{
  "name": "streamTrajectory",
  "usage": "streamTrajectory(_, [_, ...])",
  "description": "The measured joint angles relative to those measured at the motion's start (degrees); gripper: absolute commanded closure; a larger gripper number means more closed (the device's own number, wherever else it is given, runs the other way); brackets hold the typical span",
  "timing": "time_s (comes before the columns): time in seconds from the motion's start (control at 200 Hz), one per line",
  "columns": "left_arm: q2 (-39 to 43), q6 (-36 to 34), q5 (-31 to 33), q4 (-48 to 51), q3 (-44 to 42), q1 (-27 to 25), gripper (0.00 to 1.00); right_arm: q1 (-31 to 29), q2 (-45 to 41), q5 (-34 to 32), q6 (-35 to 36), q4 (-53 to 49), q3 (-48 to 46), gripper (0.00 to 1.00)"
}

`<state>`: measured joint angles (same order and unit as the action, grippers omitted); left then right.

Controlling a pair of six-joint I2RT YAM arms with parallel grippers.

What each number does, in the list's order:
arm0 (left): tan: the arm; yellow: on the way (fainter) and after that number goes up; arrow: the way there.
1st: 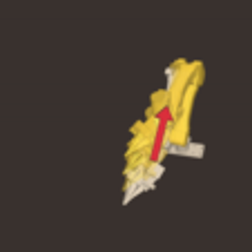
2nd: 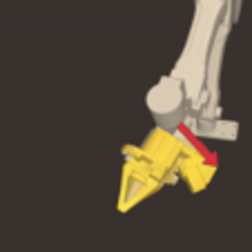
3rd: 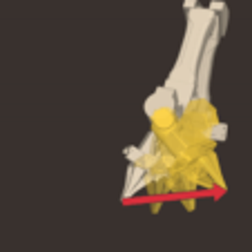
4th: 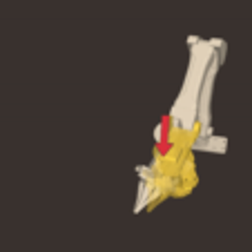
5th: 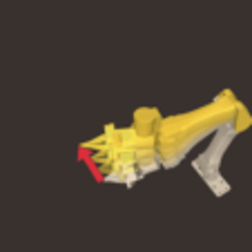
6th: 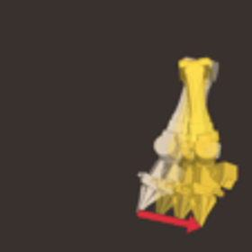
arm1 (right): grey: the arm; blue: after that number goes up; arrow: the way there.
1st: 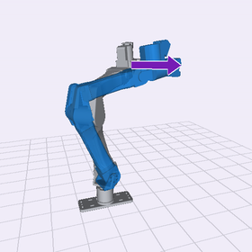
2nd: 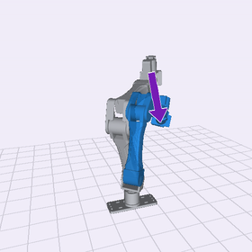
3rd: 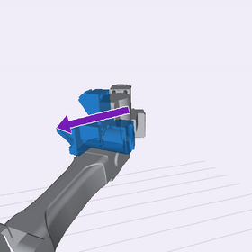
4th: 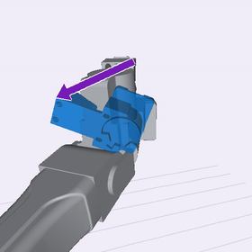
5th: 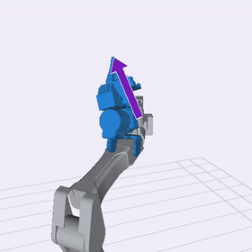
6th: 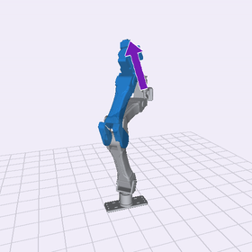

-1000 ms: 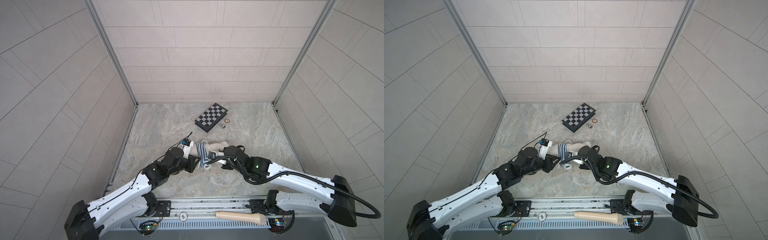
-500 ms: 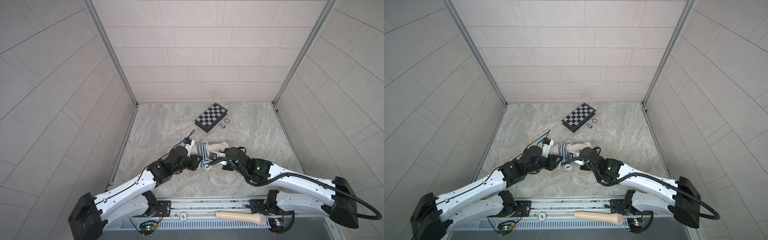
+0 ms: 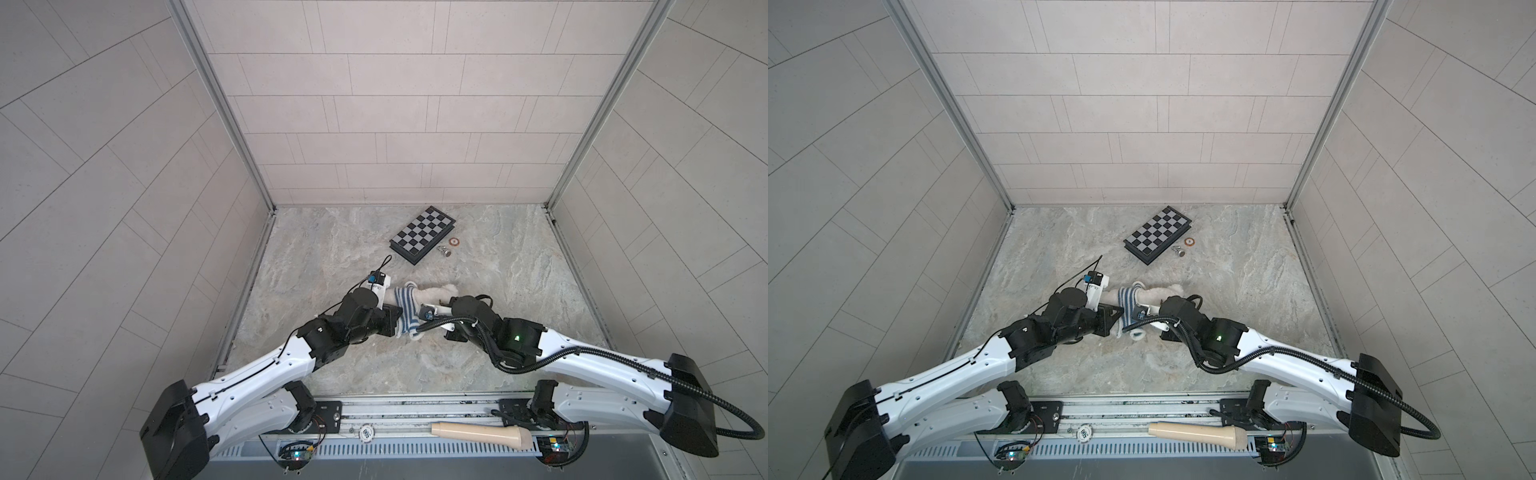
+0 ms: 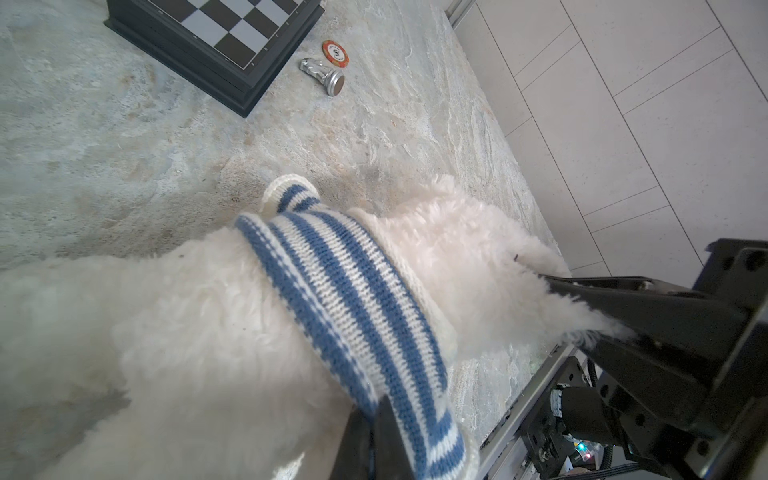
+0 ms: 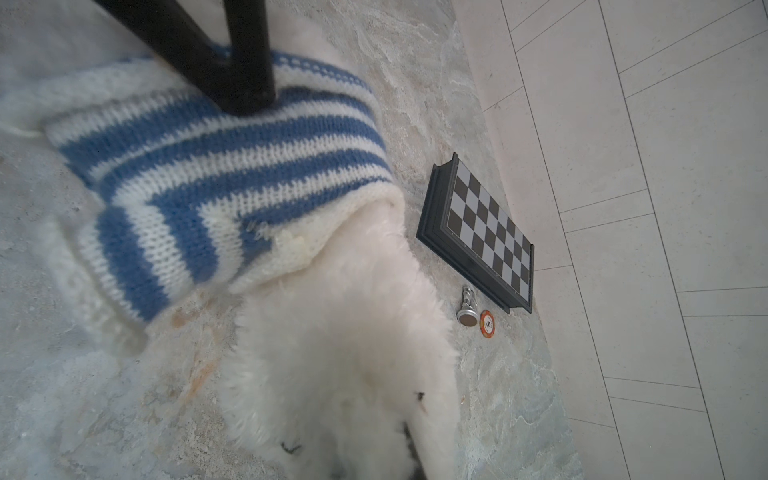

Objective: Dress the teddy bear

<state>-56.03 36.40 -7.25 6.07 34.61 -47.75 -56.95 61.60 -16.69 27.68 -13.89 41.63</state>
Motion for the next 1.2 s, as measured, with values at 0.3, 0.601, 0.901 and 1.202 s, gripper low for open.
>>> streamTrajectory(0.3, [5.4, -0.6, -2.8, 1.7, -4.6, 10.7, 1.0, 3.4, -3.0, 3.4, -4.6, 0.4, -0.7, 1.0])
streamTrajectory(0.601, [6.0, -0.8, -5.4, 0.3, -7.5, 16.0, 1.0, 5.4, -4.4, 8.6, -7.4, 0.4, -1.8, 1.0])
streamTrajectory(0.901, [3.6, -0.9, -8.4, -5.2, -9.0, 15.5, 1.0, 8.5, -5.9, 12.8, -10.0, 0.3, -2.0, 1.0])
streamTrajectory(1.202, [7.6, -2.9, -6.3, 0.9, -6.9, 11.1, 0.43, 8.9, -5.7, 11.8, -12.4, -0.5, -2.0, 1.0])
